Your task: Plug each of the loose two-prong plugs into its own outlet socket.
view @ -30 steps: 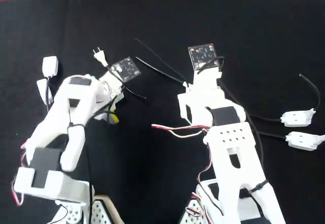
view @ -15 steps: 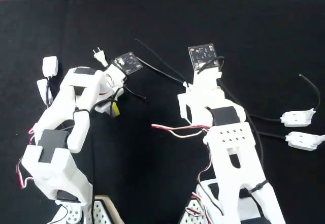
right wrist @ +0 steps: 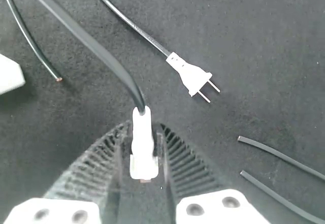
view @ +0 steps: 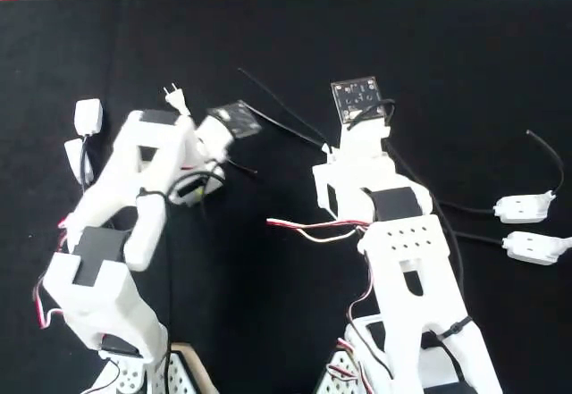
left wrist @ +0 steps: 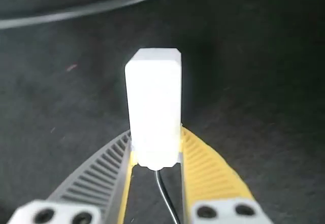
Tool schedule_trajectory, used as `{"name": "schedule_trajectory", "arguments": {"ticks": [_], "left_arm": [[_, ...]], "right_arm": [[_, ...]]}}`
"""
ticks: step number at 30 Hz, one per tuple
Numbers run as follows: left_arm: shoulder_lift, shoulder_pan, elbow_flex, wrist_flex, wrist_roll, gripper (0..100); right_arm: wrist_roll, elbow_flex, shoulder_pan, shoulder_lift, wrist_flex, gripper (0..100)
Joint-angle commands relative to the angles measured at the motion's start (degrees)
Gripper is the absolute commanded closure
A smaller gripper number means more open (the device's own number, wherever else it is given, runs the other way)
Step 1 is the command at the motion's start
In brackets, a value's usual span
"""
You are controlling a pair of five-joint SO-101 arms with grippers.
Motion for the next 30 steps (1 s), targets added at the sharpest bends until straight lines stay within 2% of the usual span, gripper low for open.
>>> {"name": "schedule_trajectory", "arguments": {"ticks": [1, 6, 10, 14, 17, 20, 26, 30], "left_arm": [[-2.46, 4.97, 4.62, 0.97, 0.26, 97], [-15.03, 9.89, 17.63, -1.76, 0.79, 97], [-26.37, 13.93, 29.85, -11.34, 3.43, 96], [-32.53, 13.85, 36.7, -16.62, 5.27, 84], [-33.41, 14.46, 38.37, -16.97, 3.34, 70], [-33.49, 13.93, 38.55, -16.88, -0.09, 61], [-34.11, 13.05, 36.97, -16.35, -0.09, 61], [-34.11, 10.68, 32.4, -13.01, 0.62, 61]], "right_arm": [[0.18, -0.22, 0.35, -1.98, -0.18, 98.6], [0.18, -0.22, 0.44, -1.98, -0.18, 98.6], [0.0, -0.31, 0.53, -2.07, -0.18, 98.6], [-0.09, -0.31, 0.53, -2.07, -0.18, 98.6], [-0.09, -0.31, 0.53, -2.07, -0.18, 98.6], [-0.09, -0.31, 0.53, -2.07, -0.18, 98.6], [0.09, -0.22, 0.53, -2.07, -0.09, 98.6], [0.18, -0.22, 0.53, -2.07, -0.09, 98.6]]}}
